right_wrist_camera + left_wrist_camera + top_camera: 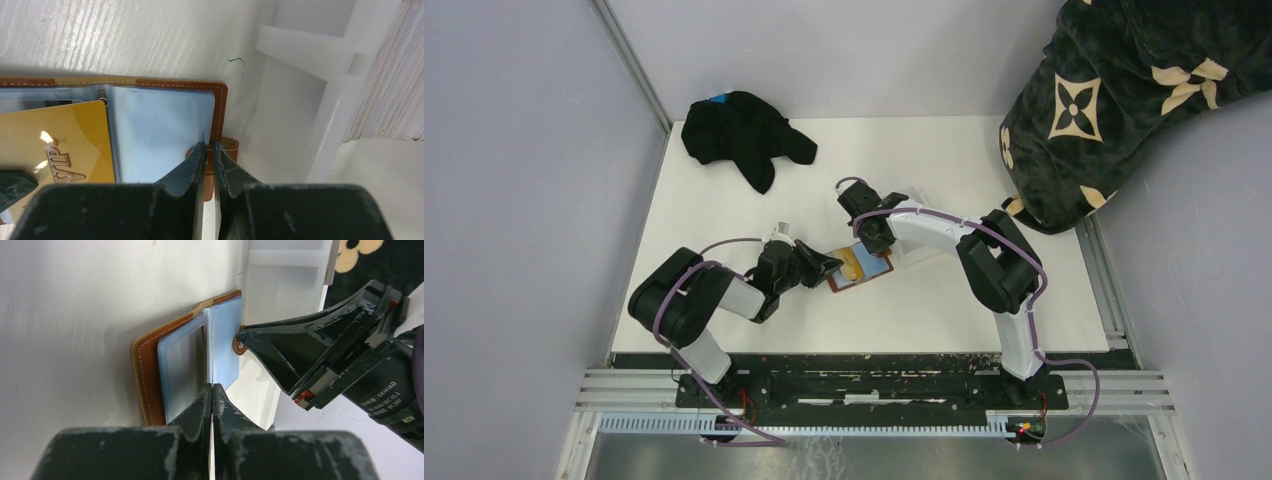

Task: Put the credit cards into the card holder
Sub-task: Insert the credit card into the card holder.

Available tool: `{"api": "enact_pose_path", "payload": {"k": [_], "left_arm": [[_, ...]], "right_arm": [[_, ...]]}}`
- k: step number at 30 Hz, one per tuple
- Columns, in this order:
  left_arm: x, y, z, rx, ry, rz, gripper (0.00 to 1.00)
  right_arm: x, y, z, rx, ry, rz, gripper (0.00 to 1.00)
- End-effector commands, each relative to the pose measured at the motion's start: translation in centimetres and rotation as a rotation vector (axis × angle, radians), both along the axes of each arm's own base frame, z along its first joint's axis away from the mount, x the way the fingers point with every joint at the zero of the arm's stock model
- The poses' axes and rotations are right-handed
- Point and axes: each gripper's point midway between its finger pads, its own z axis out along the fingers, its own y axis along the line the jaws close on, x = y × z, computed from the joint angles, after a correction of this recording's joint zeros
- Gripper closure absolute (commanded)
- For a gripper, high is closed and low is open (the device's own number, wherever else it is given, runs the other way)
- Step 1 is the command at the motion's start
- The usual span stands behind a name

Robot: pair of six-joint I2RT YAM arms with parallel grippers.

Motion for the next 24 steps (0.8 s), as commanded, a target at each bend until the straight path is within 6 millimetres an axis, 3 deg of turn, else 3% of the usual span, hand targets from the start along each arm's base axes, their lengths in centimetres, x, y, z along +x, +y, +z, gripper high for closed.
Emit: {"api": "enact_pose_path", "payload": {"k": [1, 24], "left_arm": [[0.6, -0.7, 0.8, -0.066, -0.009, 0.021, 0.97], [1.3, -1.6, 1.4, -0.098, -0.03, 0.022, 0.97]], "right_arm": [[0.4, -0.2, 1.6, 0.009, -0.023, -0.012, 0.85], [0.3, -0.1, 1.2, 0.004, -0.009, -0.004, 0.85]]}}
